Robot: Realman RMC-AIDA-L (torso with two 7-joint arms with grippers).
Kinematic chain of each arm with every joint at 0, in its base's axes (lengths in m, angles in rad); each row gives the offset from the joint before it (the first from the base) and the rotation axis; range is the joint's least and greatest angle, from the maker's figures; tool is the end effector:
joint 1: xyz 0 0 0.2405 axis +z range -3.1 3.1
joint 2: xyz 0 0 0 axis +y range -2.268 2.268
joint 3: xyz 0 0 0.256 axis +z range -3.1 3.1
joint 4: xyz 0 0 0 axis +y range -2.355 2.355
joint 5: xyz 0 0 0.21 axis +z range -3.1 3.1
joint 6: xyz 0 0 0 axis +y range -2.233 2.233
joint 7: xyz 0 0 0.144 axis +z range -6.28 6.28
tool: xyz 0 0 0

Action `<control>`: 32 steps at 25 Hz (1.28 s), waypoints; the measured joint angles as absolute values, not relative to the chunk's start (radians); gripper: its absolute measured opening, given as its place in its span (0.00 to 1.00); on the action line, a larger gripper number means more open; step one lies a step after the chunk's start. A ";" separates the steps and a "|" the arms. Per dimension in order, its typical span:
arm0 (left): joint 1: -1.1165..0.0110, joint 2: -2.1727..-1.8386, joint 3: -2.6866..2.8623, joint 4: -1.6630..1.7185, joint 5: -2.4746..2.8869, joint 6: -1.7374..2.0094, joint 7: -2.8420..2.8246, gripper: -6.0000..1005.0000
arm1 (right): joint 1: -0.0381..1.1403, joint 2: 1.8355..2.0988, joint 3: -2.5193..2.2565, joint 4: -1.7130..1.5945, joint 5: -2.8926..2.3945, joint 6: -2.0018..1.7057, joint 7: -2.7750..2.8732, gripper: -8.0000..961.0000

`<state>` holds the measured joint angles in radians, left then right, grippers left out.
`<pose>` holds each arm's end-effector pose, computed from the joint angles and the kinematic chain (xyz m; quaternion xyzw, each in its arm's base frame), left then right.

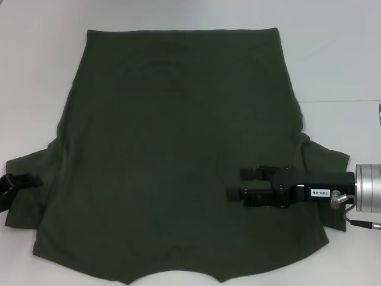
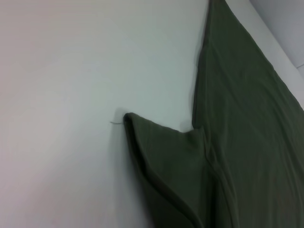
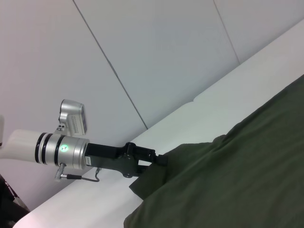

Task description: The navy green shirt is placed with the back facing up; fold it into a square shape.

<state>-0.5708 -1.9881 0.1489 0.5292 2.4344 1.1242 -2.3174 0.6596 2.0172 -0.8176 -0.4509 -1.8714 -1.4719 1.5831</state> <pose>-0.3801 0.3524 0.0571 -0.5839 -0.7166 -0.2529 0.2857 0.2354 0.3559 -0.0185 -0.9116 0.3116 0.2598 0.0659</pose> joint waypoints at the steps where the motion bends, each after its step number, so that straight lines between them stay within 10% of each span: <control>1: -0.571 -1.988 0.149 0.529 2.434 1.124 -2.317 0.48 | 0.660 2.017 -0.818 -0.451 -1.871 -1.472 1.583 0.96; 21: -0.574 -1.985 0.148 0.526 2.443 1.115 -2.333 0.31 | 0.663 2.020 -0.818 -0.451 -1.871 -1.473 1.583 0.95; 32: -0.578 -1.985 0.149 0.526 2.455 1.111 -2.334 0.01 | 0.666 2.021 -0.818 -0.451 -1.871 -1.472 1.583 0.95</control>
